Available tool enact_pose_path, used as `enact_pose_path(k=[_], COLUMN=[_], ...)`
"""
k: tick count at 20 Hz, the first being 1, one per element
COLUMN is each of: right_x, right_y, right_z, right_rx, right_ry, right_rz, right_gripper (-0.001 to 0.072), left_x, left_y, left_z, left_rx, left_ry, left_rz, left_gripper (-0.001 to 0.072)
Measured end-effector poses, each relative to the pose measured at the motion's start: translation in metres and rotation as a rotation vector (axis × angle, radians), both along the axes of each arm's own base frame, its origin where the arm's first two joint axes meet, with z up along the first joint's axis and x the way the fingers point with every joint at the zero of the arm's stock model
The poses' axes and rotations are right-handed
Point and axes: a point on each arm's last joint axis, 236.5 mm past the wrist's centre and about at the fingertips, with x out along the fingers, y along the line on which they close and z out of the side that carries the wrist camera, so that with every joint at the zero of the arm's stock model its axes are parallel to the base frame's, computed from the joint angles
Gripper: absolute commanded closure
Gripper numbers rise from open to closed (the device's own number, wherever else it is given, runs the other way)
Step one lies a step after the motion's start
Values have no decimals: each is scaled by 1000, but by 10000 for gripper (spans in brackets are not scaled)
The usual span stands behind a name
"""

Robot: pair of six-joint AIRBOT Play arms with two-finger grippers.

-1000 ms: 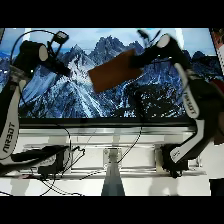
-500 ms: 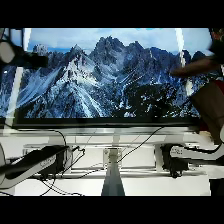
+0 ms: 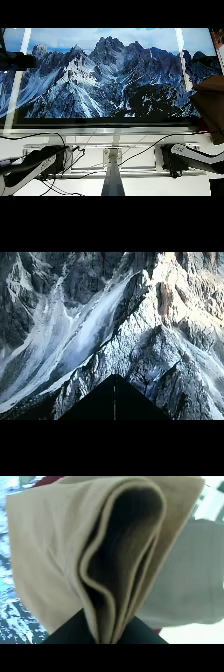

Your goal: Fold the clothes and pants, and hang the long-sleeved shirts on hangers.

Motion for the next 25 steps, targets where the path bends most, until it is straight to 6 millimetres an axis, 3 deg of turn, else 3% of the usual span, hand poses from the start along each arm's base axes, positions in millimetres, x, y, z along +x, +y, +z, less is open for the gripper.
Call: enact_pose_path(k=[1, 2, 3, 8, 10, 12, 14, 18, 20, 22, 25], right_x=[-9, -19, -25, -36, -35, -28, -13, 61, 103, 141, 177], right_y=[-2, -6, -6, -5, -3, 0, 6, 45, 84, 136, 220], right_z=[0, 0, 0, -2, -3, -3, -2, 7, 13, 19, 26], right_rx=[8, 11, 24, 56, 67, 78, 78, 48, 29, 9, -18], right_ry=[5, 10, 8, -3, -13, -32, -60, -150, -193, -228, -267], right_rz=[-40, -89, -130, -237, -244, -235, -192, 101, 279, 470, 738], right_gripper=[393, 171, -8, 56, 473, 704, 700, 700, 699, 699, 699], left_x=[0, 0, -1, -1, -1, -1, -1, -1, -1, -1, -1], left_y=[0, 0, 0, 1, 1, 1, 1, 1, 1, 1, 1], left_z=[1, 1, 1, 2, 2, 2, 2, 2, 2, 2, 1], left_rx=[0, 0, 0, 0, 0, 0, 0, 0, 0, 0, 1], left_ry=[-1, -2, -3, -4, -4, -4, -4, -4, -4, -4, -3], left_rz=[0, 2, 2, 2, 2, 2, 2, 2, 2, 2, 2], left_gripper=[699, 699, 699, 699, 699, 699, 699, 699, 699, 699, 699])
